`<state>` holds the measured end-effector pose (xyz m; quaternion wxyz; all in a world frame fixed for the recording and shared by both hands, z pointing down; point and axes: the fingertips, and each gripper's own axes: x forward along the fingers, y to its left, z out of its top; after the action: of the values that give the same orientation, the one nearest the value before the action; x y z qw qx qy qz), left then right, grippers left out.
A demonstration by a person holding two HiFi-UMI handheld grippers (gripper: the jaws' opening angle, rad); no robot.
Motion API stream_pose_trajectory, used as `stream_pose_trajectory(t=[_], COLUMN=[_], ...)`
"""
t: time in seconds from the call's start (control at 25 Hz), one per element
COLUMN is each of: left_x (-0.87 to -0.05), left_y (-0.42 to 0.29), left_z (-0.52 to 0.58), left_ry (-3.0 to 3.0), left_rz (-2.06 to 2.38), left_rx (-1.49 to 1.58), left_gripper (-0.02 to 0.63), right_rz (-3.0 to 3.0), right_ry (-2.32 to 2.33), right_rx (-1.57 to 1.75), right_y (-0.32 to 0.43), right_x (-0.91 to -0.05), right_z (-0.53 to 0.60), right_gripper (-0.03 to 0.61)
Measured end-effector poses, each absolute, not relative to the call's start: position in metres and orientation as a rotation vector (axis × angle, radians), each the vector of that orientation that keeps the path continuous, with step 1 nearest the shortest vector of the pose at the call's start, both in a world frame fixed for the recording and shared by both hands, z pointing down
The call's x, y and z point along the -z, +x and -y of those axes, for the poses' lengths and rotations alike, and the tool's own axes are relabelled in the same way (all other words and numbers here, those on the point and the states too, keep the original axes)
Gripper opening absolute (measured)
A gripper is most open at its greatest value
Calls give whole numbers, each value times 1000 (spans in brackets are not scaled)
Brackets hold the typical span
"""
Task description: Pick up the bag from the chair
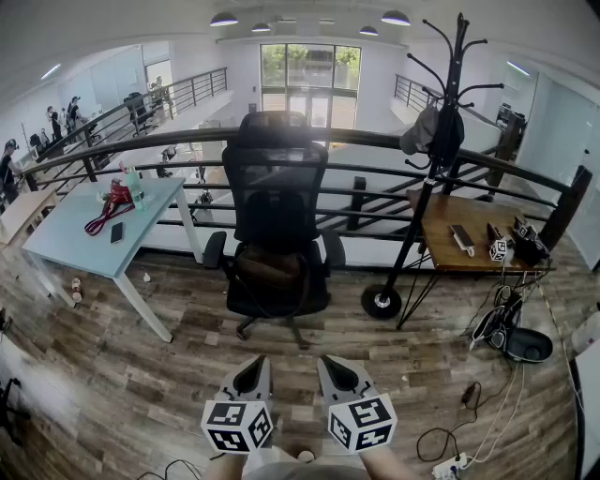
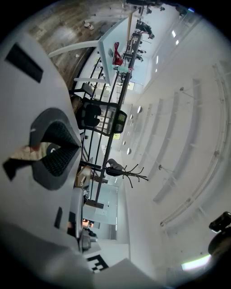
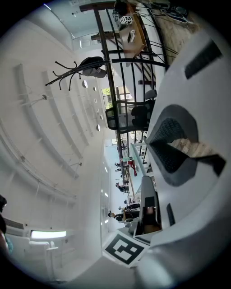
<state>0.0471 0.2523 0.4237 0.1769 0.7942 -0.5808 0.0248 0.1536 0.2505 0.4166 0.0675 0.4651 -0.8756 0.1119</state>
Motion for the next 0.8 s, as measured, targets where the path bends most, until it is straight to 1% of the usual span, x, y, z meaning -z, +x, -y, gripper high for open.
stream_pose_trajectory(t=[0.32,0.6,0.8], left_x=[-426,-435,-446], left_y=[46,51,46], left_z=[-245,-243,-225], left_ry=[2243,2273,2242], left_rz=[1660,1593,1568], left_rx=[-52,-61,-82], left_gripper=[2,2,2], right_rz=[2640,2697,2671], right_ry=[1401,1264,1216], right_rx=[-325,-513,-471], right_y=[153,134,123], right_x=[-421,-432,-437], right_z=[-241,-233,-217], right_gripper=[0,0,0])
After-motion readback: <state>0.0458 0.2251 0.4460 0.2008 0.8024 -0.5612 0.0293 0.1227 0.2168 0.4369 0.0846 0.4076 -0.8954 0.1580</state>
